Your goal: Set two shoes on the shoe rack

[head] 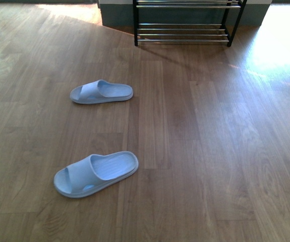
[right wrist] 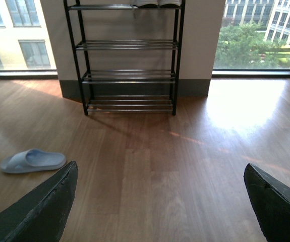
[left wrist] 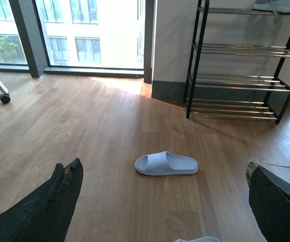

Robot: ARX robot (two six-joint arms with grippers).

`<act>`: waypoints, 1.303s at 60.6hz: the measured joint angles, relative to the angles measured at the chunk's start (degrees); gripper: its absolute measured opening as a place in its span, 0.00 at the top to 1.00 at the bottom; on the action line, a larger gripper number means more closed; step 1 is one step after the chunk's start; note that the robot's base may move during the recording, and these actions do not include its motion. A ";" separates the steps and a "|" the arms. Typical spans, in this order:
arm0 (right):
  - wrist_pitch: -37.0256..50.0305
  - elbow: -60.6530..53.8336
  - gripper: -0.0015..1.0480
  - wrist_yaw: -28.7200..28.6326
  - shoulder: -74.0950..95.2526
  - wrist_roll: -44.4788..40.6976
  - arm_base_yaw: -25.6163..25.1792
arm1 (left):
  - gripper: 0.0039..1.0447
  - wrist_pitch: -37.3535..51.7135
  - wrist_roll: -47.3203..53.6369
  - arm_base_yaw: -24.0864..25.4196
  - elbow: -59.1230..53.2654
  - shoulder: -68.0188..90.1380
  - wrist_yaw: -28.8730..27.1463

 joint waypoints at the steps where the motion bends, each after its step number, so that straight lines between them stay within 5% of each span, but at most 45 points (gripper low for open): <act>1: 0.00 0.00 0.09 0.02 0.00 0.00 0.00 | 0.09 0.00 -0.02 0.00 0.00 0.00 0.00; 79: 0.00 0.00 0.09 -0.13 -0.04 0.00 -0.02 | 0.09 0.00 0.00 0.00 0.00 0.00 -0.13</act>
